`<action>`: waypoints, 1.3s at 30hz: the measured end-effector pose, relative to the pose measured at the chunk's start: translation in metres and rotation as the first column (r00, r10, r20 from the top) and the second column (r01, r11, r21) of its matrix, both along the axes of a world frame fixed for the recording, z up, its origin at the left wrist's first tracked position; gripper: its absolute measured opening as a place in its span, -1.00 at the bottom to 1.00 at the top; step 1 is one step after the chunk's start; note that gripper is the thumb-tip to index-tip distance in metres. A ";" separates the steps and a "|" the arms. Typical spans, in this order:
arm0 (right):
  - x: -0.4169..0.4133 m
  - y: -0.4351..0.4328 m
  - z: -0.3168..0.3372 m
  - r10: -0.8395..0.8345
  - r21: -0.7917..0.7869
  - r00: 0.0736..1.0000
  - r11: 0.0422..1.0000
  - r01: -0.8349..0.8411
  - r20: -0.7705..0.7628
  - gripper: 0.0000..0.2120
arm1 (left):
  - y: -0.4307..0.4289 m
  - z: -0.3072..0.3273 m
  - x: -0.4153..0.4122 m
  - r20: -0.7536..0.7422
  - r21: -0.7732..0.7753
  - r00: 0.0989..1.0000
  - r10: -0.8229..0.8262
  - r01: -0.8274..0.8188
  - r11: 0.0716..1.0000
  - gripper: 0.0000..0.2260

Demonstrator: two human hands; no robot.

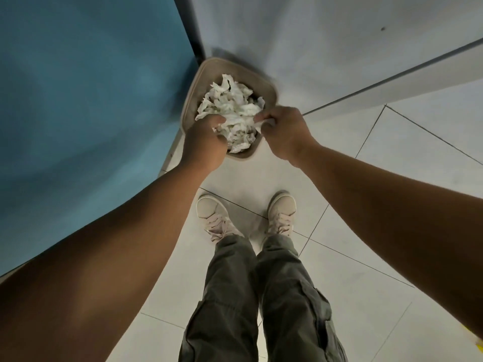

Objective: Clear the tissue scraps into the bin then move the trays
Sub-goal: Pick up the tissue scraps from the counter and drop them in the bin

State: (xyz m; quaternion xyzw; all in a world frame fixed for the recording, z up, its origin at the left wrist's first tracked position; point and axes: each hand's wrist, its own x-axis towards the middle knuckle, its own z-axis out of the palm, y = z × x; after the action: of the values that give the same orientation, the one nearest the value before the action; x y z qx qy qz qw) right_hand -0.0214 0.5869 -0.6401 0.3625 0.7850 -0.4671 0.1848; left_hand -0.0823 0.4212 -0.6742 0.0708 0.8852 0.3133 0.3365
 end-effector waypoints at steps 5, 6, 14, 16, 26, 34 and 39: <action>-0.055 -0.006 -0.045 -0.094 0.079 0.994 0.992 0.098 -0.054 -0.67 | -0.019 -0.004 0.000 -0.036 0.006 0.999 0.017 -0.017 1.000 -0.71; -0.061 -0.006 -0.054 -0.086 0.095 0.995 0.991 0.091 -0.054 -0.67 | -0.022 -0.006 0.001 -0.036 0.010 0.999 0.030 -0.030 1.000 -0.71; -0.057 0.000 -0.065 0.038 0.138 0.998 0.990 -0.030 -0.054 -0.54 | -0.038 0.004 0.004 -0.041 0.003 0.999 0.036 -0.036 0.999 -0.69; -0.049 0.002 -0.045 0.054 0.140 0.996 0.989 -0.044 -0.067 -0.52 | -0.036 0.019 0.003 -0.032 0.005 0.999 0.039 -0.038 0.999 -0.69; 0.003 -0.002 0.156 0.140 0.132 0.980 0.984 -0.122 -0.143 -0.60 | -0.002 0.204 0.004 -0.125 0.088 0.990 0.061 -0.050 0.995 -0.68; 0.013 0.003 0.349 0.304 0.256 0.868 0.943 -0.215 -0.392 -0.74 | 0.008 0.406 -0.001 -0.337 0.120 0.936 0.100 -0.063 0.991 -0.64; 0.010 -0.001 0.440 0.454 0.326 0.744 0.887 -0.326 -0.491 -0.73 | -0.002 0.501 0.019 -0.444 0.157 0.886 0.133 -0.069 0.985 -0.61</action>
State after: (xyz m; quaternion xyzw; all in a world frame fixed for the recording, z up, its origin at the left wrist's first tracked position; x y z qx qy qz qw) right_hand -0.0116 0.5858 -0.2001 0.0561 0.9091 -0.4127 0.0023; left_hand -0.0631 0.4195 -0.1730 0.1188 0.9181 0.3652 0.0985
